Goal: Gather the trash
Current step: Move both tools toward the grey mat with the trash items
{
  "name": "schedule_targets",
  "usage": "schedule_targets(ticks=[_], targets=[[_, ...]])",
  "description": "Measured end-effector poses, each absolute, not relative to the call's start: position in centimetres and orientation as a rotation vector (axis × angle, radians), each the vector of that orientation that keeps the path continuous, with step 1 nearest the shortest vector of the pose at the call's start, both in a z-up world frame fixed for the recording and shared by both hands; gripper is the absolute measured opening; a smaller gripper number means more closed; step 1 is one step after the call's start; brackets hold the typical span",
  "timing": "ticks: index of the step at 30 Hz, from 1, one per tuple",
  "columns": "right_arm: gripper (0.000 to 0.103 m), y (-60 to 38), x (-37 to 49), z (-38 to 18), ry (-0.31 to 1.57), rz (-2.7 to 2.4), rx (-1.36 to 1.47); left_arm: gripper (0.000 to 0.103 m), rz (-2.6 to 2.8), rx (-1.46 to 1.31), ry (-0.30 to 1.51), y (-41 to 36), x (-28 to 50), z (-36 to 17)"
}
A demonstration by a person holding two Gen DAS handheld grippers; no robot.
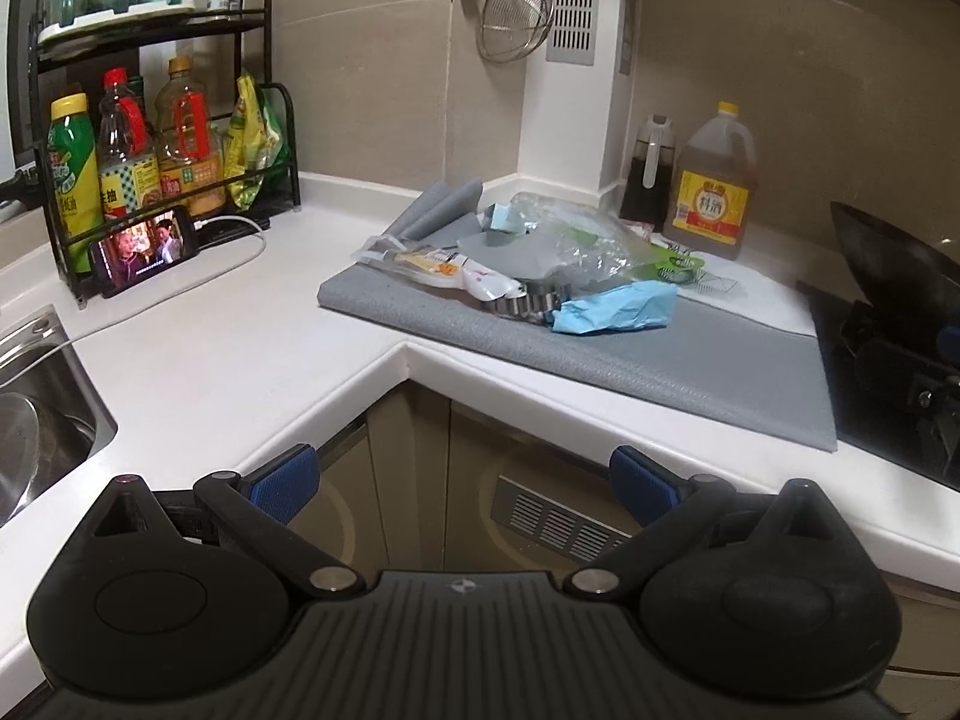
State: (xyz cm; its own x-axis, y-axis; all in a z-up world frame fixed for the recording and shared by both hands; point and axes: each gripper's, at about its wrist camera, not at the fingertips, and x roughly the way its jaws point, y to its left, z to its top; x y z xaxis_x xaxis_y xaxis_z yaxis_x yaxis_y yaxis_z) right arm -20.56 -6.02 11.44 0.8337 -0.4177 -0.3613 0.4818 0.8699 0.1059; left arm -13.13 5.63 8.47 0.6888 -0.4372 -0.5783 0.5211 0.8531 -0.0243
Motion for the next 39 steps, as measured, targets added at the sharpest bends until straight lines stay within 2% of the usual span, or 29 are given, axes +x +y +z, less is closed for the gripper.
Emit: schedule_targets(ticks=[39], targets=[[0.103, -6.6, -19.2, 9.5, 0.382, -0.458, 0.247, 0.103, -0.527, 0.186, 0.647, 4.5, -12.3, 7.4]])
